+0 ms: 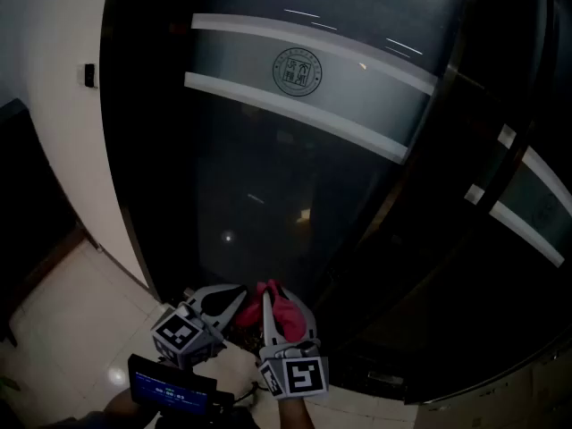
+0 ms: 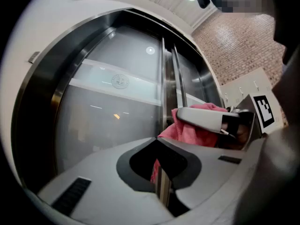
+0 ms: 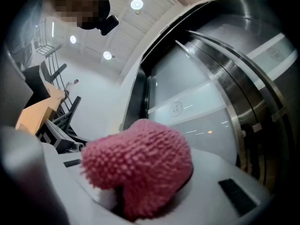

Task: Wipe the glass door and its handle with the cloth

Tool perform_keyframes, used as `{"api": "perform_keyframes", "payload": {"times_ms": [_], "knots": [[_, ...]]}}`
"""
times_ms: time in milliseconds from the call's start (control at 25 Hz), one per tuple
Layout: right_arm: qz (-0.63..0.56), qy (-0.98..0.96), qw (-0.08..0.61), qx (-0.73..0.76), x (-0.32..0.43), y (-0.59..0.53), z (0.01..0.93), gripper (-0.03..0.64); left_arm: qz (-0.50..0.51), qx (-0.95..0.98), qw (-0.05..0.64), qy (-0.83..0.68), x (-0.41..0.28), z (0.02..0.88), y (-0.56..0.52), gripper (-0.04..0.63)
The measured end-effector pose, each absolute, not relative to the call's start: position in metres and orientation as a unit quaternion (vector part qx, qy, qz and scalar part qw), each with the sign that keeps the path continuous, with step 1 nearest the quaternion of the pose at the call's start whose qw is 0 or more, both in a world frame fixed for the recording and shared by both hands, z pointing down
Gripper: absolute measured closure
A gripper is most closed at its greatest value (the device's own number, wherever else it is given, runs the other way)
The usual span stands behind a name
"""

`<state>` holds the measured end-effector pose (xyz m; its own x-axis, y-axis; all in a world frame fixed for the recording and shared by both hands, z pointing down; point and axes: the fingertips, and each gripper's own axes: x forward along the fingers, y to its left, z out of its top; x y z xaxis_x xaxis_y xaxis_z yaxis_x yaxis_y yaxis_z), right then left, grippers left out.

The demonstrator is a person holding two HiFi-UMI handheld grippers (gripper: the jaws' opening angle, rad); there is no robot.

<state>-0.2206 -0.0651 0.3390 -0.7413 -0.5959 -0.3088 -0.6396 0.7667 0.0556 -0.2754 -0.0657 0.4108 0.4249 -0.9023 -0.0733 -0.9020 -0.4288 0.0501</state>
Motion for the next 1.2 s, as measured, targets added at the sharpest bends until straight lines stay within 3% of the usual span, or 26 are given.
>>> {"api": "perform_keyframes", "payload": {"times_ms": [560,960,1200], "knots": [[0.059,0.957,0.169,-0.23,-0.426,-0.222,0.309,0.558,-0.01,0.794,-0.011,-0.608,-0.471,0.385,-0.219,0.594],[0.121,0.953,0.199,-0.192,-0.562,-0.32,0.202,0.558,-0.03,0.785,-0.04,-0.617,-0.579,0.321,-0.296,0.595],[0.163,0.952,0.165,-0.201,-0.66,-0.35,0.146,0.558,-0.047,0.809,-0.035,-0.585,-0.64,0.303,-0.328,0.595]]}}
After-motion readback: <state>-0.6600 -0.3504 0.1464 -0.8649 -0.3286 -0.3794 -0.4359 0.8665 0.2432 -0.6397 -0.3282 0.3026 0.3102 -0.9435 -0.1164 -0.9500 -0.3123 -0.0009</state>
